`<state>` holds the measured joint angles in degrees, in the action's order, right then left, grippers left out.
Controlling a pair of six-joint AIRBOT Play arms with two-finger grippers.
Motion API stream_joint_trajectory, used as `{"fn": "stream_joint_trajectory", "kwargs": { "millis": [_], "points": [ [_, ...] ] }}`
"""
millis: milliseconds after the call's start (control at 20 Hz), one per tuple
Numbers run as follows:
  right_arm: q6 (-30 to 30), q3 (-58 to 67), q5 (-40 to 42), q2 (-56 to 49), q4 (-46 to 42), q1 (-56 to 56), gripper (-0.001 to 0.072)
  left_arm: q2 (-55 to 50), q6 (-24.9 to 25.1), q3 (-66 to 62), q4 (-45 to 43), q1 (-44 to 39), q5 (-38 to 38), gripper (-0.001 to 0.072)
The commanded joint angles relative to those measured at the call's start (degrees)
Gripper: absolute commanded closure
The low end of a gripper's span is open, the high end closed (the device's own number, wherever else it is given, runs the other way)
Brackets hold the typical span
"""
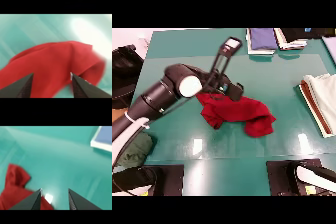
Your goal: Fold the shirts.
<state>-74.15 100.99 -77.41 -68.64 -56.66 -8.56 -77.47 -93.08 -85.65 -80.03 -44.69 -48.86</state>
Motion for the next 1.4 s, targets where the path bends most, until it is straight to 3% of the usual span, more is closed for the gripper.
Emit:
{"fn": "stream_joint_trajectory", "kwargs": {
  "millis": [0, 250, 500, 950, 1000, 1050, 1100, 1150, 1350],
  "points": [
    [0.0, -7.3, -8.2, -0.2, -0.2, -4.8, 0.0327, 0.9, 0.2, -0.1, 1.0, 11.1, -6.8, 0.0148],
    [0.1, -32.2, -6.8, 0.4, -0.5, -13.2, 0.0328, 1.1, 0.1, 1.6, 1.0, 27.4, -14.4, 0.0148],
    [2.2, -53.0, 3.7, 0.3, -0.4, -14.3, 0.0329, 1.0, 0.1, 5.6, 1.0, 32.6, -14.2, 0.0148],
    [2.2, -57.0, 11.9, -8.5, -0.5, -4.7, 0.0334, 0.6, 0.1, 6.1, 1.2, 32.6, -15.2, 0.0148],
    [2.4, -57.0, 12.3, -8.5, -0.5, -4.1, 0.0368, 0.6, 0.1, 6.1, 1.1, 32.6, -15.1, 0.0148],
    [3.6, -57.0, 12.5, -8.5, -0.4, -3.7, 0.0477, 0.6, 0.1, 6.1, 1.0, 32.6, -14.9, 0.0148],
    [5.8, -56.9, 12.4, -8.4, -0.4, -3.4, 0.0654, 0.5, 0.1, 6.1, 0.9, 32.6, -14.8, 0.0148],
    [6.6, -56.9, 12.4, -7.9, -0.5, -3.4, 0.0691, 0.1, 0.2, 6.1, 0.6, 32.6, -14.9, 0.0148],
    [6.7, -53.9, 11.9, -3.0, -1.0, -4.9, 0.0692, -4.8, 0.1, 6.1, 1.2, 32.6, -16.4, 0.0148]
  ]
}}
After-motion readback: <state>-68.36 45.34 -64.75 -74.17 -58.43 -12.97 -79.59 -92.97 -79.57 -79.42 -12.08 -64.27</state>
